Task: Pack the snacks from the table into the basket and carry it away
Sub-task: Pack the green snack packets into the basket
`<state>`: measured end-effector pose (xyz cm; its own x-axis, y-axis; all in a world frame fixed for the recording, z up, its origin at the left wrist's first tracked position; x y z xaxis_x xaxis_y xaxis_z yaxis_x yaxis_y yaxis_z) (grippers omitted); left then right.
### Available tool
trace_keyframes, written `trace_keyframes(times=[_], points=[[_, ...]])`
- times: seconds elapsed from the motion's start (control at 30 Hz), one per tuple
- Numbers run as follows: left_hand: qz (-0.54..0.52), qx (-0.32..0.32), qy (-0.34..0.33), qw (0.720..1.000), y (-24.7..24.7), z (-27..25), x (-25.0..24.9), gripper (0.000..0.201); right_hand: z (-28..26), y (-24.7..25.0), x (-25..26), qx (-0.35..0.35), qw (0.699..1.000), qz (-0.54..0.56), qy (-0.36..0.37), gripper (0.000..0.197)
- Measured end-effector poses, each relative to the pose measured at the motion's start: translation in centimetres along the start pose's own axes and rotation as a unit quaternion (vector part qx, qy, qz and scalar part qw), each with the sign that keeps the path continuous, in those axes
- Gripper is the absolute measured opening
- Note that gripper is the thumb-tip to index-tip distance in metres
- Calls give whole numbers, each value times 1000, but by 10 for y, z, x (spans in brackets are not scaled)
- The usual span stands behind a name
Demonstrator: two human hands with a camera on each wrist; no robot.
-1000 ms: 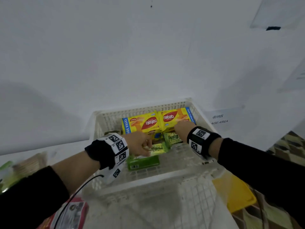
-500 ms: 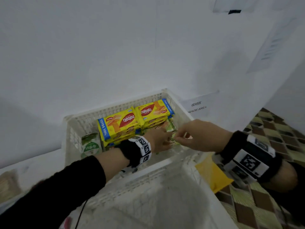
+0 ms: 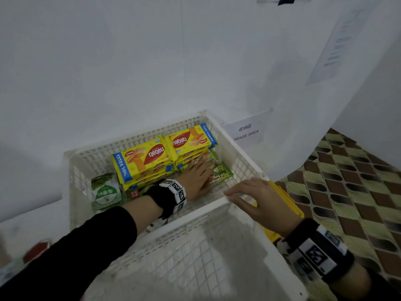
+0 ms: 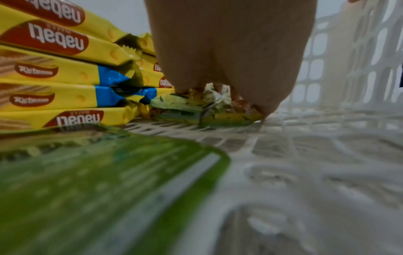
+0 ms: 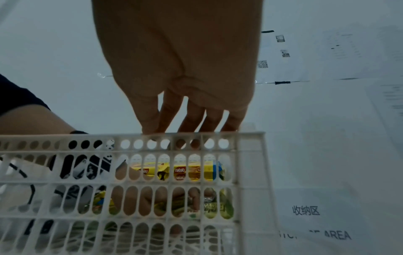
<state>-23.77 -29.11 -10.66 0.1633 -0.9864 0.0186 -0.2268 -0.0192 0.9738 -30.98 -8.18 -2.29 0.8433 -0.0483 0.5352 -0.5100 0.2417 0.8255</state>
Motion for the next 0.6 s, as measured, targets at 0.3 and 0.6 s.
trace_keyframes(times=[0.3, 0.6], points=[[-152, 9, -27, 988, 38, -7, 2, 34, 7, 7, 5, 26, 1000, -11, -13, 27], [-299, -186, 16, 936, 162, -158, 16, 17, 26, 4, 91, 5, 994, 69, 82, 20]])
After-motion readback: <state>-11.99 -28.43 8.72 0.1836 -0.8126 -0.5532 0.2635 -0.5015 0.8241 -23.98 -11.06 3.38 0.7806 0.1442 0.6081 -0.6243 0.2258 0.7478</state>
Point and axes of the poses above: each hand's wrist, its own z-axis towards the middle knuckle, its own y-axis out of the back of the hand, x = y × z, the point moved 3 cm from there along z, towards the middle knuckle, and after that the axes turned 6 degrees about x, right-handed, at the moved point
